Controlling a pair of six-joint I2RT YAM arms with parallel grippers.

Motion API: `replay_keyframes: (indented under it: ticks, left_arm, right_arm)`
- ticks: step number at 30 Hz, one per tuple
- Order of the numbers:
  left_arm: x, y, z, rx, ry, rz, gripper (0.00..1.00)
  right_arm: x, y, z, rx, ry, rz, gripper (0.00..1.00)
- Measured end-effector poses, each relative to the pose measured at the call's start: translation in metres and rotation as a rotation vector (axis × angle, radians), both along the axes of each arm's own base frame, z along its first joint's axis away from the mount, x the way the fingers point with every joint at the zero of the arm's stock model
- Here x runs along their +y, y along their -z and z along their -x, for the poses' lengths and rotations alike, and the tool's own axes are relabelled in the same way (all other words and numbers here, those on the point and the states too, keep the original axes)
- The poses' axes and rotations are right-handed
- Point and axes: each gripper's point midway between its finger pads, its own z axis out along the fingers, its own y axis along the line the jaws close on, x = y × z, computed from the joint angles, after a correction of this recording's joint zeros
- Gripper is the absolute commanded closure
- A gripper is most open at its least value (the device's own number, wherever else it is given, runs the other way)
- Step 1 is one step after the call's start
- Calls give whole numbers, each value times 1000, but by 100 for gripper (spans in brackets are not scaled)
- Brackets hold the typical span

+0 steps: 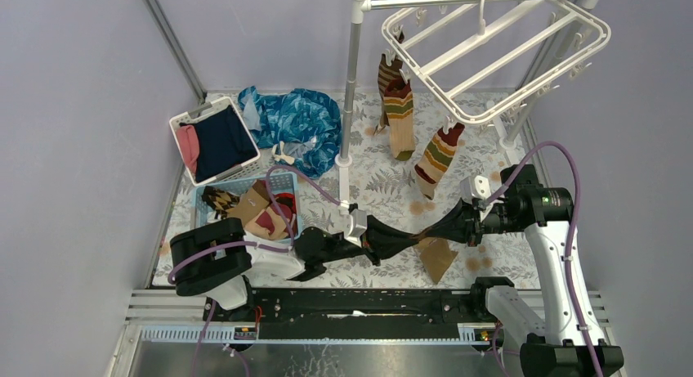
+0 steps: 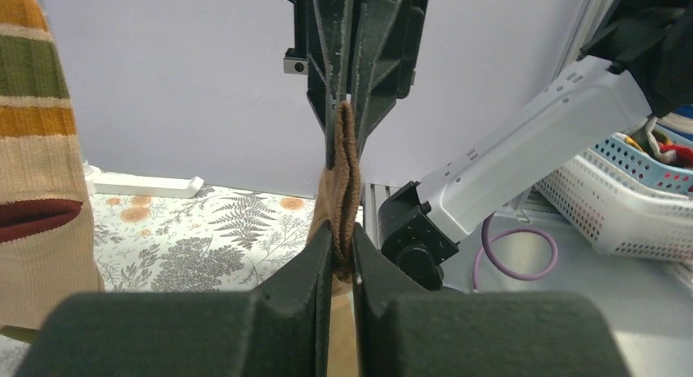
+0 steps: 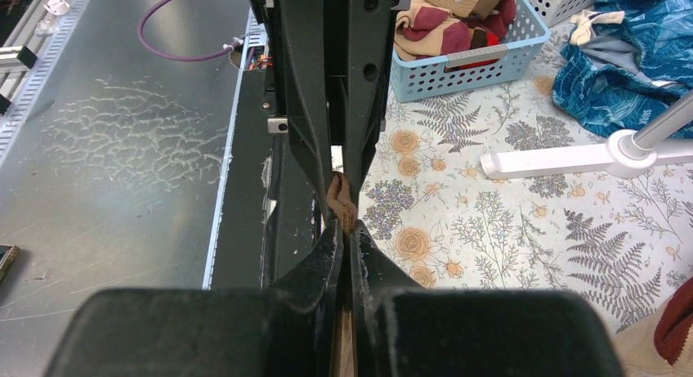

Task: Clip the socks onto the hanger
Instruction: Pick up the sock from the bin.

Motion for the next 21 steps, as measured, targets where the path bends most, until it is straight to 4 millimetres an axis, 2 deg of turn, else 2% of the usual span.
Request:
replay_keyframes:
  ticks: [1,3,4,9,10,17,21]
  left_arm:
    - [0,0,1,-1,4,0,100]
    - [0,0,3,-7,15,-2,100]
    - [0,0,4,-12,20,-2,100]
    - [3,-9,6,-42,17,3,100]
    - [5,-12,5,-50,10,0,100]
    - [16,-32,-4,-156,-76,-158,100]
    - [21,-31,-10,-228,-112,-296,100]
  right_arm:
    - [0,0,0,1,0,0,100]
    - [0,1,0,2,0,0,96]
    - [0,1,0,3,0,0,85]
    - [-1,2,-2,4,11,8,19]
    - [-3,3,-5,1,25,18,3]
    - [-31,9,-44,2,230,197,0]
    - [-55,10,-65,1,398,323,0]
